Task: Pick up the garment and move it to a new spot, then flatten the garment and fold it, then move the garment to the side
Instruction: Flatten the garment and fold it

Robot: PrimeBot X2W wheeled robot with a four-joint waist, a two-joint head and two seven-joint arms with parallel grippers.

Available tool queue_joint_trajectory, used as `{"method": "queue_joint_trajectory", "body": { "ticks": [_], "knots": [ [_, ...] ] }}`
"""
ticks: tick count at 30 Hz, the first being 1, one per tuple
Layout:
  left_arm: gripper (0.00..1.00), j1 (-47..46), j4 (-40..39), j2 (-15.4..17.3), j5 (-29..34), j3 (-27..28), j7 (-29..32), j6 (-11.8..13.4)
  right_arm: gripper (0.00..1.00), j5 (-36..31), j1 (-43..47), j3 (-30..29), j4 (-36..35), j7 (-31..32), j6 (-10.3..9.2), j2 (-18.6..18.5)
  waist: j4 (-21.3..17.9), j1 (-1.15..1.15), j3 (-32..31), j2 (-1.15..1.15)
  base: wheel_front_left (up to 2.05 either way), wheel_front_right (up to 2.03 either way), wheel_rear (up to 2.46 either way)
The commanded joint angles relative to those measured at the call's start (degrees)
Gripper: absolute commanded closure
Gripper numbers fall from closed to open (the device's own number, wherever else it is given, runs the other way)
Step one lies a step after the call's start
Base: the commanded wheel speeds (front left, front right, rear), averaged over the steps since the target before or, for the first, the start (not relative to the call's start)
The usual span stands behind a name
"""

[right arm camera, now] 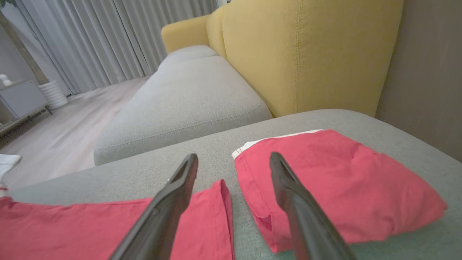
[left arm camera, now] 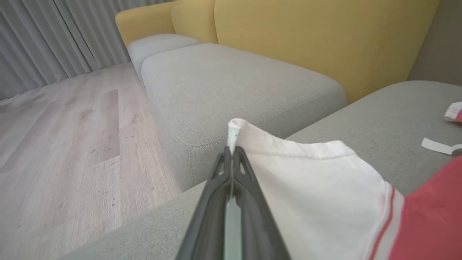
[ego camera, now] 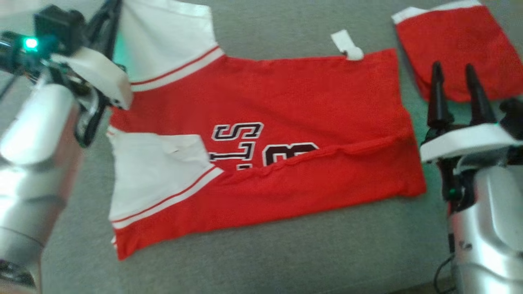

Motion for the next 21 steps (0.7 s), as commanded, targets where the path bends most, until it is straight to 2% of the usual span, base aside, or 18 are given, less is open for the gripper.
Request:
{"method": "queue_joint_trajectory", "body": {
  "ticks": [1,8,11,16,21],
  "knots": [
    [1.00,-0.8,-1.7,1.8,-0.1,2.2,-0.7,0.6,0.00,-0.6,-1.8,0.7,-1.5,0.5,-0.05,-0.2,2.5,0.01,-1.1,0.00,0.00,0.00,0.00],
    [1.00,4.1,-9.8,1.5,0.9,0.4,-1.9,2.6,0.00,-5.1,-8.7,-2.8,5.9,11.6,-0.05,-0.4,7.0,0.01,-1.1,0.00,0.00,0.00,0.00],
    [1.00,5.4,-12.3,1.5,1.1,-0.4,-1.2,3.4,0.00,-6.9,-11.7,-3.3,10.0,14.9,-0.05,-2.0,8.2,0.01,-0.8,0.00,0.00,0.00,0.00],
    [1.00,6.8,-15.3,1.1,1.0,-1.4,0.1,4.2,0.00,-8.9,-16.0,-3.2,19.7,19.1,-0.05,-5.7,9.6,0.01,0.1,0.00,0.00,0.00,0.00],
    [1.00,6.5,-16.4,0.6,1.3,-2.3,1.0,4.2,0.00,-7.6,-19.0,-0.3,25.5,19.7,-0.05,-7.8,10.1,0.01,1.0,0.00,0.00,0.00,0.00]
  ]
}}
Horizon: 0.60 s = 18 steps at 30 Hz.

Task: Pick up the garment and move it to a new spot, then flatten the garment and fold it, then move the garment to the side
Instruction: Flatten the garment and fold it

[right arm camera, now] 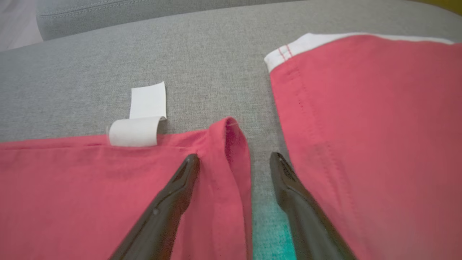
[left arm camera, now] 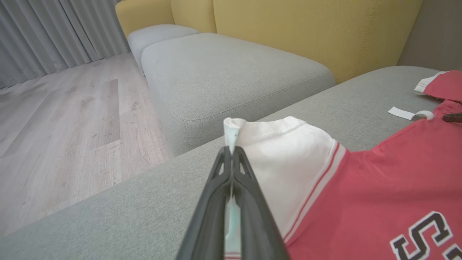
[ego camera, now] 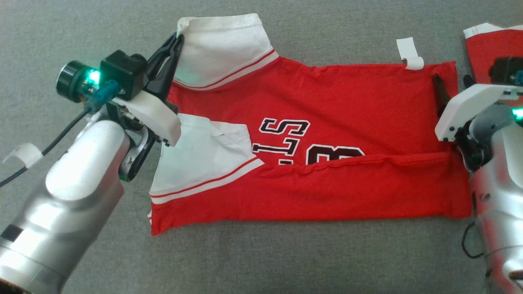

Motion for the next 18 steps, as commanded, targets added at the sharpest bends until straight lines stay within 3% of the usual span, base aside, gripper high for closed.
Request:
{"method": "queue_joint_trajectory", "body": {
  "ticks": [1,9,10,11,12,18],
  "knots": [
    [1.00,-2.1,-1.9,1.6,0.7,1.8,0.2,0.3,0.00,0.6,-2.8,2.4,-0.3,0.1,-0.05,-1.1,0.2,0.00,0.5,0.00,0.00,0.00,0.00],
    [1.00,-3.8,-1.6,1.4,0.8,1.3,1.1,0.1,0.00,2.6,-7.3,9.8,6.0,-0.3,-0.05,-4.2,0.7,0.00,2.2,0.00,0.00,0.00,0.00],
    [1.00,-4.0,-1.6,1.3,0.8,1.3,1.1,0.1,0.28,3.2,-7.9,11.2,6.7,0.0,-0.05,-4.6,0.7,0.00,2.3,0.00,0.00,0.00,0.00],
    [1.00,-4.3,-1.4,1.3,0.7,1.3,1.2,0.0,0.90,3.8,-8.5,12.7,7.2,0.2,-0.05,-5.1,0.8,0.00,2.5,0.00,0.00,0.00,0.00],
    [1.00,-4.5,-1.2,1.3,0.7,1.3,1.3,0.0,1.00,4.4,-9.1,14.2,7.5,0.3,-0.05,-5.7,0.8,0.00,2.6,0.00,0.00,0.00,0.00],
    [1.00,-5.9,1.3,1.6,-0.2,2.6,0.9,0.5,1.00,11.8,-13.6,18.7,6.4,-2.7,-0.05,-7.8,0.3,0.00,2.7,0.00,0.00,0.00,0.00]
  ]
}}
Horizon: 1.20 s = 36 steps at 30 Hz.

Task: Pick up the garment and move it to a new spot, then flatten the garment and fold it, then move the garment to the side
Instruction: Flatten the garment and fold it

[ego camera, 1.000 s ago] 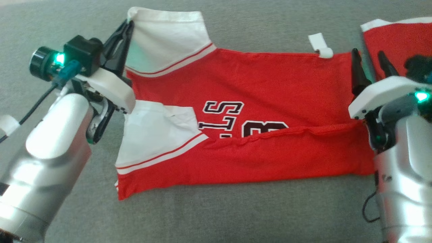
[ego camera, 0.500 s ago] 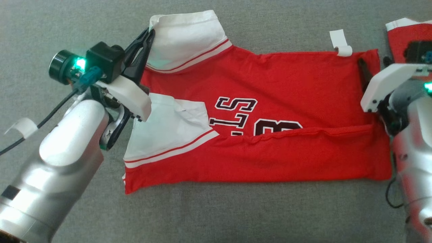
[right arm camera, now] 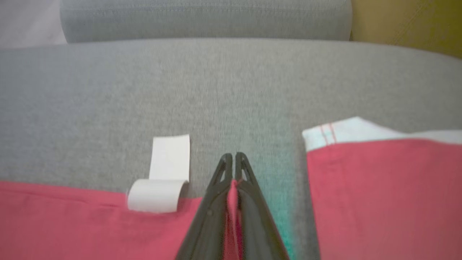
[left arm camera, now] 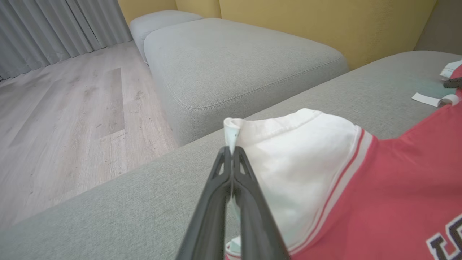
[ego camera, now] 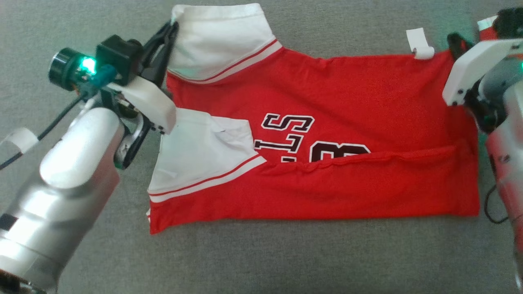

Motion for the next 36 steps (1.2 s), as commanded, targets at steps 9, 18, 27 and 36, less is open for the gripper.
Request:
{"method": "queue_joint_trajectory", "body": {
  "ticks": [9,18,27,36],
  "knots": [
    [1.00,-9.0,4.4,2.9,-0.3,4.5,-2.3,-0.1,1.00,11.7,-6.7,5.1,-6.3,-4.8,-0.05,-1.6,-1.8,-0.01,0.9,0.00,0.00,0.00,0.00],
    [1.00,-19.4,14.1,1.2,1.6,5.9,-9.7,-1.1,1.00,16.1,-14.1,6.4,-4.8,-12.7,-0.05,-0.7,-2.9,-0.01,2.7,0.00,0.00,0.00,0.00],
    [1.00,-19.0,20.5,-2.1,2.4,3.7,-13.3,-4.6,1.00,20.9,-13.0,11.1,-3.0,-16.3,-0.05,-2.0,-1.6,-0.01,1.4,0.00,0.00,0.00,0.00],
    [1.00,-12.9,19.4,-1.6,1.0,1.2,-12.9,-7.4,1.00,28.4,-6.4,17.4,-5.8,-14.5,-0.05,-6.5,-0.2,-0.01,-1.8,0.00,0.00,0.00,0.00]
  ]
}}
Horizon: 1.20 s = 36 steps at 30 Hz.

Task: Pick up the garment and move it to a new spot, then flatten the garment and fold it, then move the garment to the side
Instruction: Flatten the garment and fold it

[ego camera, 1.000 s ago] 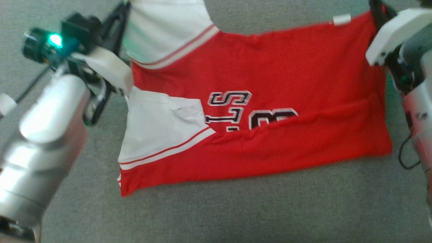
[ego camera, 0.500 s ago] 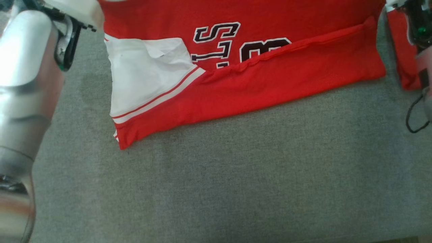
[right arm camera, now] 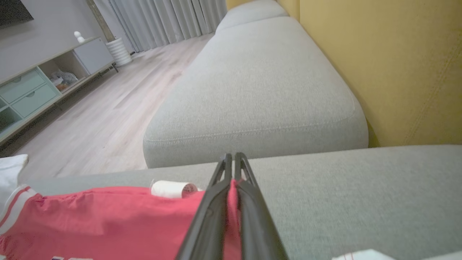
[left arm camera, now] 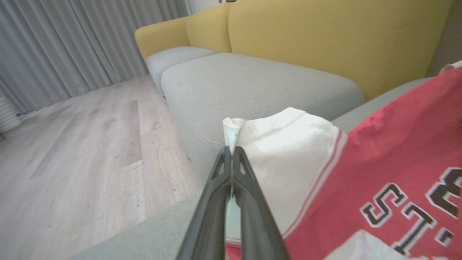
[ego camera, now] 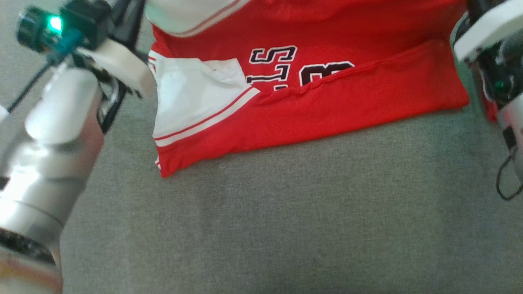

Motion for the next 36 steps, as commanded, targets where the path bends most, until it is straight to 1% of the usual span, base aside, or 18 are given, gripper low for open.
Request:
{"method": "queue_joint_trajectory", "body": {
  "ticks": [1,7,8,9,10,13,18,21,26,28,30,33,34,35,36],
  "knots": [
    [1.00,0.1,-2.3,2.7,-1.3,0.7,1.1,-0.6,1.00,1.8,1.9,1.5,-2.4,0.7,-0.05,-1.6,0.4,0.00,-1.3,0.00,0.00,0.00,0.00],
    [1.00,5.9,-8.1,6.1,-2.8,-2.5,5.4,-1.2,1.00,4.6,6.7,6.6,-3.5,3.8,-0.05,-5.0,0.2,0.00,-4.0,0.00,0.00,0.00,0.00],
    [1.00,5.9,-8.1,6.1,-2.8,-2.5,5.4,-1.2,1.00,4.6,6.7,6.6,-3.5,3.8,-0.05,-5.0,0.2,0.00,-4.0,0.00,0.00,0.00,0.00],
    [1.00,8.3,-10.8,7.7,-3.7,-3.2,7.4,-1.2,1.00,5.5,8.0,8.5,-3.9,5.4,-0.05,-6.2,0.0,0.00,-4.9,0.00,0.00,0.00,0.00],
    [1.00,8.3,-10.8,7.7,-3.7,-3.2,7.4,-1.2,1.00,5.5,8.0,8.5,-3.9,5.4,-0.05,-6.2,0.0,0.00,-4.9,0.00,0.00,0.00,0.00],
    [1.00,12.2,-16.2,10.2,-6.4,-4.2,11.9,-1.3,1.00,6.1,9.8,11.7,-4.9,7.7,-0.05,-8.4,0.0,0.00,-5.9,0.00,0.00,0.00,0.00],
    [1.00,17.6,-27.1,15.5,-11.1,-7.7,22.9,-1.4,1.00,7.4,11.7,15.8,-5.8,10.7,-0.05,-11.6,0.1,0.00,-6.9,0.00,0.00,0.00,0.00],
    [1.00,19.2,-32.7,18.5,-12.5,-8.4,26.7,-1.2,1.00,6.4,11.8,19.3,-6.2,12.7,-0.05,-13.1,0.1,0.00,-6.7,0.00,0.00,0.00,0.00],
    [1.00,20.8,-38.5,21.4,-14.7,-7.5,29.9,0.7,1.00,7.0,11.2,22.1,-6.5,14.0,-0.05,-14.1,0.0,0.00,-6.7,0.00,0.00,0.00,0.00],
    [1.00,21.3,-40.1,22.1,-16.1,-7.0,31.0,1.2,1.00,7.3,10.9,23.0,-6.5,14.2,-0.05,-14.4,0.0,0.00,-6.7,0.00,0.00,0.00,0.00],
    [1.00,21.4,-41.4,23.1,-16.0,-7.3,32.3,1.4,1.00,7.7,10.8,23.9,-6.7,14.4,-0.05,-14.5,-0.1,0.00,-6.7,0.00,0.00,0.00,0.00],
    [1.00,21.9,-42.4,23.7,-16.1,-7.9,33.6,1.7,1.00,9.2,10.9,25.4,-7.1,15.5,-0.05,-14.4,-0.2,0.00,-6.7,0.00,0.00,0.00,0.00],
    [0.52,22.2,-42.7,23.7,-16.1,-8.4,34.4,2.0,0.71,10.5,11.0,25.6,-6.7,16.4,-0.05,-14.3,-0.4,0.00,-6.8,0.00,0.00,0.00,0.00],
    [0.20,22.3,-42.8,23.6,-16.1,-8.4,34.4,2.3,0.00,11.1,11.0,25.7,-6.5,16.9,-0.05,-14.1,-0.5,0.00,-7.0,0.00,0.00,0.00,0.00],
    [0.20,22.3,-42.8,23.6,-16.1,-8.4,34.4,2.3,0.00,11.1,11.0,25.7,-6.5,16.9,-0.05,-14.1,-0.5,0.00,-7.0,0.00,0.00,0.00,0.00]
  ]
}}
